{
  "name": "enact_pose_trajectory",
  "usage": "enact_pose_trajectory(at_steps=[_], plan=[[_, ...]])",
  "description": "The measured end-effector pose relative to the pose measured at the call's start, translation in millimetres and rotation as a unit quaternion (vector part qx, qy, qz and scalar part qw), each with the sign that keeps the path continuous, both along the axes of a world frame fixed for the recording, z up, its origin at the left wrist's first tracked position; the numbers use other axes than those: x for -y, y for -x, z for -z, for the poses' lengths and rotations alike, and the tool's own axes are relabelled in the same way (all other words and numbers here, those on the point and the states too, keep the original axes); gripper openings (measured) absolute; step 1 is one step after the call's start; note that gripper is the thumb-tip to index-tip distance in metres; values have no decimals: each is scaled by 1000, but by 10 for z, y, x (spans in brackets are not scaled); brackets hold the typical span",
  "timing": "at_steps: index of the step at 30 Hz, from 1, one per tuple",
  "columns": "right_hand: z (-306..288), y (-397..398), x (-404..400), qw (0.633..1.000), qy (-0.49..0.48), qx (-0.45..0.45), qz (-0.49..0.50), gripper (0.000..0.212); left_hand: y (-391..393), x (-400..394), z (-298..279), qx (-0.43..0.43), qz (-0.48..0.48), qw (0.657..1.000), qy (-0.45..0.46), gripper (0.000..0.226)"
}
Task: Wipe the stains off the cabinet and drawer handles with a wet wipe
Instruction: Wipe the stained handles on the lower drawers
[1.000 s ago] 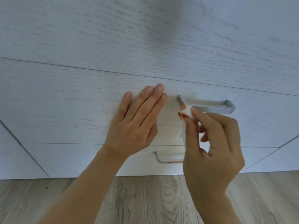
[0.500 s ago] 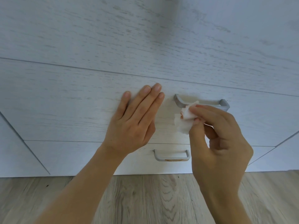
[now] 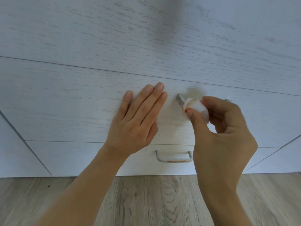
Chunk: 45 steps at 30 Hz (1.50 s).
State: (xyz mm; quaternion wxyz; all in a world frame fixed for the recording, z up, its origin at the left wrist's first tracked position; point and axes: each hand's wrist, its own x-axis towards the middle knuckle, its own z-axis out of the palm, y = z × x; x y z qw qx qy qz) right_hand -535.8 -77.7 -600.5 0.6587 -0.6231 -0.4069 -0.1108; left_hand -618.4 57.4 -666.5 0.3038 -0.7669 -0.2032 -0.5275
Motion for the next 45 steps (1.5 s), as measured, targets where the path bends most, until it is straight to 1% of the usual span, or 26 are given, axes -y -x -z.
enact_pose_trajectory(at_steps=[2, 6, 9, 12, 14, 20, 25, 29, 31, 33, 38, 40, 43, 45], plan=[[13, 5, -18, 999, 0, 26, 25, 24, -1, -5, 3, 2, -2, 1000, -1, 60], [37, 27, -32, 999, -7, 24, 33, 19, -3, -4, 3, 0, -6, 1000, -6, 61], [26, 16, -5, 999, -4, 25, 34, 22, -3, -6, 4, 2, -8, 1000, -8, 62], [11, 24, -5, 999, -7, 24, 46, 30, -7, 0, -1, 2, -9, 1000, -10, 63], [27, 28, -19, 998, -14, 23, 50, 31, -6, -1, -2, 3, -9, 1000, -10, 62], [86, -4, -34, 997, -10, 36, 63, 17, 0, 2, -4, -1, -10, 1000, -9, 63], [73, 1, -51, 998, -23, 12, 55, 15, 3, 5, -5, 0, -12, 1000, -10, 62], [59, -4, -11, 1000, -24, -15, 14, 17, 7, 6, -9, -1, -10, 1000, -9, 62], [64, 7, 9, 1000, -13, -1, 11, 21, 7, 1, -8, 0, -10, 1000, -10, 61], [72, 30, 11, 999, -5, 31, 15, 24, 4, 3, -5, -1, -10, 1000, -7, 61], [78, 50, -68, 996, -11, 82, 43, 21, 8, 2, -7, -3, -10, 1000, -7, 61], [88, 8, -73, 995, -18, 85, 57, 16, 12, -2, -3, -2, -10, 1000, -7, 61], [99, -49, -51, 996, -31, 61, 56, 18, 3, -3, -5, -4, -10, 1000, -11, 62], [105, -71, -44, 995, -27, 79, 59, 18, -4, -6, 1, -2, -14, 1000, -10, 62]])
